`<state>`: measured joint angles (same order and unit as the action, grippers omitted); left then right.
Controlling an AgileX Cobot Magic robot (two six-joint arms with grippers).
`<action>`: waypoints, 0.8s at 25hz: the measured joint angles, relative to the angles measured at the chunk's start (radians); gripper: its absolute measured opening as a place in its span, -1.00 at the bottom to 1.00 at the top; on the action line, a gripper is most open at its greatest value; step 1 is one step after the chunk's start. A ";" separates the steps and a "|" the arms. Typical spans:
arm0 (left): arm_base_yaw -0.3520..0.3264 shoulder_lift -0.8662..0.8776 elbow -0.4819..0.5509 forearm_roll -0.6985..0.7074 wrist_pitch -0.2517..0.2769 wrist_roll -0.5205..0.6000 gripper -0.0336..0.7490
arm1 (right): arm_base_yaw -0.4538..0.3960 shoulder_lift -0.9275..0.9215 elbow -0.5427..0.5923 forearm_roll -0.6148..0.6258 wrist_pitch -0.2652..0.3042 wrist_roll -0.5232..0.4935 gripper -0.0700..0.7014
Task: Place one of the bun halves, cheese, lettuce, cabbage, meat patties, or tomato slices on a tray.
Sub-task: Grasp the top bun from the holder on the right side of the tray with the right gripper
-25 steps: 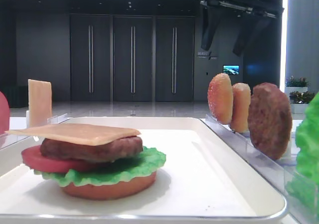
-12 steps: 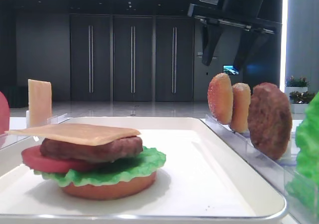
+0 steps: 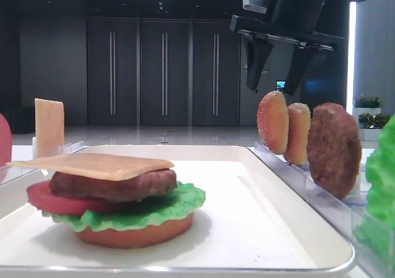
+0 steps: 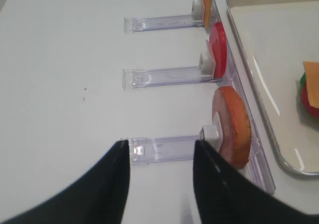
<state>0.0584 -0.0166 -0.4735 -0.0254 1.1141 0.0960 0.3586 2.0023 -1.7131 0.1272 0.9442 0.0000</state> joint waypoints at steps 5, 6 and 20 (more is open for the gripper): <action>0.000 0.000 0.000 0.000 0.000 0.000 -0.08 | 0.000 0.004 -0.001 0.000 -0.006 0.000 0.36; 0.000 0.000 0.000 0.000 0.000 0.000 -0.08 | 0.000 0.009 -0.001 0.000 -0.006 0.000 0.36; 0.000 0.000 0.000 0.000 0.000 0.000 -0.08 | 0.000 0.054 -0.003 0.008 -0.019 -0.007 0.36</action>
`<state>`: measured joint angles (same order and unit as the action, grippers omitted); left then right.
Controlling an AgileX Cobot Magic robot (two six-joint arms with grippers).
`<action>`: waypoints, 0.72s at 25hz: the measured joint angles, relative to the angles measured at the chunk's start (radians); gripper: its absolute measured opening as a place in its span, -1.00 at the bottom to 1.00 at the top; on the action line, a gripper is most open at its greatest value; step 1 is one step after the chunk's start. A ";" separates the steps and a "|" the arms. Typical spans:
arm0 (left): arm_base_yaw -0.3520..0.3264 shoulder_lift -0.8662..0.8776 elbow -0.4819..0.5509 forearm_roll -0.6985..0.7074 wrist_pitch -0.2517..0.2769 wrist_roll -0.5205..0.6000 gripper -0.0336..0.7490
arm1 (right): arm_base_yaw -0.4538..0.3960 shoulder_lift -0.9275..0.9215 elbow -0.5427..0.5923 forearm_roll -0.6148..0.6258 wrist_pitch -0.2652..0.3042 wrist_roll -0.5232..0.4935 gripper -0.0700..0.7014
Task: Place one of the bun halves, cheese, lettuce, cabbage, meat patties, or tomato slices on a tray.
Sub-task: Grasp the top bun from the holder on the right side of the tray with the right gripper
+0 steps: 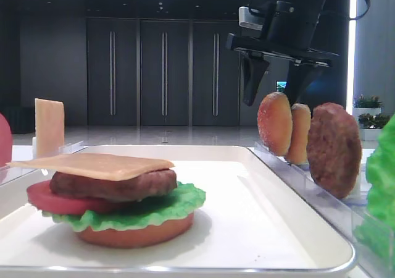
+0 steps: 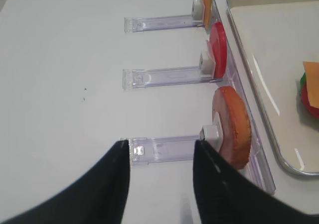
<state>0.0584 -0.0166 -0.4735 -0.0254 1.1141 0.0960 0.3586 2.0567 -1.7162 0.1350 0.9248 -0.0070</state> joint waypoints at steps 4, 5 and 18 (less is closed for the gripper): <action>0.000 0.000 0.000 0.000 0.000 0.000 -0.08 | 0.000 0.001 -0.003 0.000 0.000 0.000 0.36; 0.000 0.000 0.000 0.000 0.000 0.000 -0.08 | 0.000 0.001 -0.003 0.000 0.000 -0.001 0.36; 0.000 0.000 0.000 0.000 0.000 0.000 -0.08 | 0.000 0.002 -0.003 -0.002 0.002 -0.001 0.13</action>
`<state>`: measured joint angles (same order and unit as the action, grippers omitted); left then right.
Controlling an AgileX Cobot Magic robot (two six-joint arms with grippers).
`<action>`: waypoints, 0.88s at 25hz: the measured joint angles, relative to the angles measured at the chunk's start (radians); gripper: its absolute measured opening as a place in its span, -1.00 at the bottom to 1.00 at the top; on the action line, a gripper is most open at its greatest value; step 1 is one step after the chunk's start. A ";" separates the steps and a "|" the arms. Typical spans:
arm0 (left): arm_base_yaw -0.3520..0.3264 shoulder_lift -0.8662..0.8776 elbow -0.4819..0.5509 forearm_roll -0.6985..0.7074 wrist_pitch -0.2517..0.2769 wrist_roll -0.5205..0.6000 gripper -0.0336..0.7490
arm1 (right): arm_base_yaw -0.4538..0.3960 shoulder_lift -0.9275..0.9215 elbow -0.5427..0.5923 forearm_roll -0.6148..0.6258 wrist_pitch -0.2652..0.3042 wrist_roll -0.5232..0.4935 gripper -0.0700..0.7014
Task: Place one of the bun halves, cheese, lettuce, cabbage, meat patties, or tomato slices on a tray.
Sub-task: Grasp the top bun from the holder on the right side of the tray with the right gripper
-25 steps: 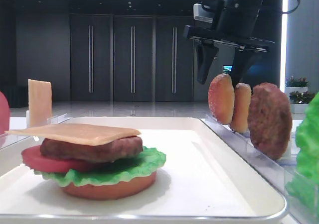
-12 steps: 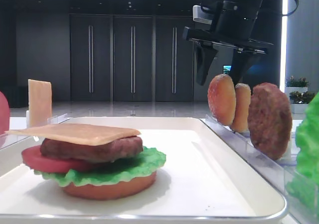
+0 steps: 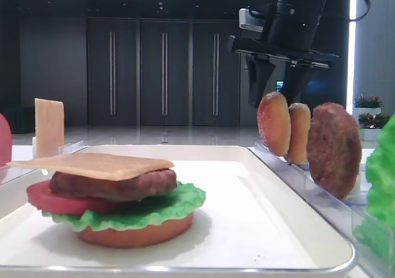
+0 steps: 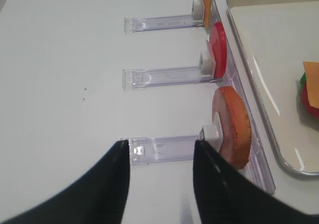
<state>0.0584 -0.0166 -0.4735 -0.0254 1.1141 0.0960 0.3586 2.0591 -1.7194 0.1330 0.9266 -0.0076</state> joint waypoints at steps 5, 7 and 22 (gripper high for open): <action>0.000 0.000 0.000 0.000 0.000 0.000 -0.08 | 0.000 0.001 0.000 -0.006 0.000 0.000 -0.18; 0.000 0.000 0.000 0.000 0.000 0.000 -0.08 | 0.000 0.001 0.000 -0.006 0.000 0.000 -0.24; 0.000 0.000 0.000 0.000 0.000 0.000 -0.08 | 0.000 0.001 0.000 -0.006 -0.001 0.000 -0.26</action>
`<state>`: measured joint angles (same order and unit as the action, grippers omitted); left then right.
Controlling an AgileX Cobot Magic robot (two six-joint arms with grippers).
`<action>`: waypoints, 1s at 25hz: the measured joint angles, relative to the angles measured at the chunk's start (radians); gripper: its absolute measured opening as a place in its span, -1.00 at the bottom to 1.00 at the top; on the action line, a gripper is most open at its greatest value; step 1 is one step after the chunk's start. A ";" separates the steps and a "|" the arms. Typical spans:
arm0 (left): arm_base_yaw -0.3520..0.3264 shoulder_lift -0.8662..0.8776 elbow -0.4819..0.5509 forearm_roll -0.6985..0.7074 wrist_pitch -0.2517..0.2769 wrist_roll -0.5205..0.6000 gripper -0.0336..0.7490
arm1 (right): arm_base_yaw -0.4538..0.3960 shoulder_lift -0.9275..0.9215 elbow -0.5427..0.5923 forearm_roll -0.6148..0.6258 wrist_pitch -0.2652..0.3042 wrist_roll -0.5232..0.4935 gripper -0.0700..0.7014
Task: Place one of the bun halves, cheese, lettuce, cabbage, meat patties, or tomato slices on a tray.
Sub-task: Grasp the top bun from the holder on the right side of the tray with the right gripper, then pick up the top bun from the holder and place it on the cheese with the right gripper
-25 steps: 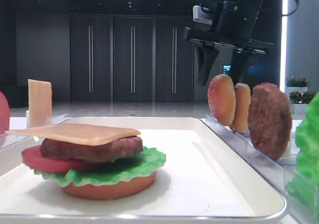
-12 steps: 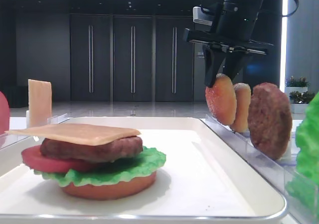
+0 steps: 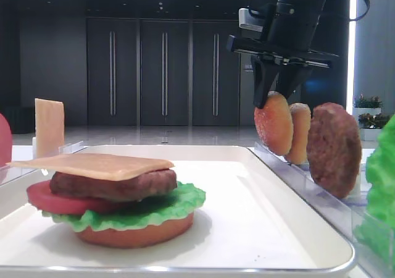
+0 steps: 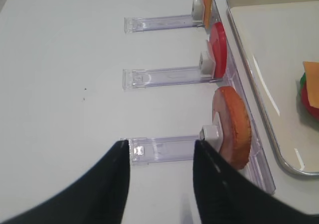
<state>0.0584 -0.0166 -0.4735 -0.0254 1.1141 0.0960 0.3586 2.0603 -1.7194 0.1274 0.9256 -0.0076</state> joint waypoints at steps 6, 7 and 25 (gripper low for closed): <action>0.000 0.000 0.000 0.000 0.000 0.000 -0.08 | 0.000 0.000 0.000 0.000 -0.001 0.000 -0.26; 0.000 0.000 0.000 0.000 0.000 0.000 -0.08 | 0.000 0.000 0.000 0.000 -0.001 0.000 -0.26; 0.000 0.000 0.000 0.001 0.000 0.000 -0.08 | 0.000 -0.055 0.000 -0.008 0.021 0.008 -0.26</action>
<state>0.0584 -0.0166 -0.4735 -0.0246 1.1141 0.0958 0.3586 2.0056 -1.7194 0.1193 0.9464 0.0000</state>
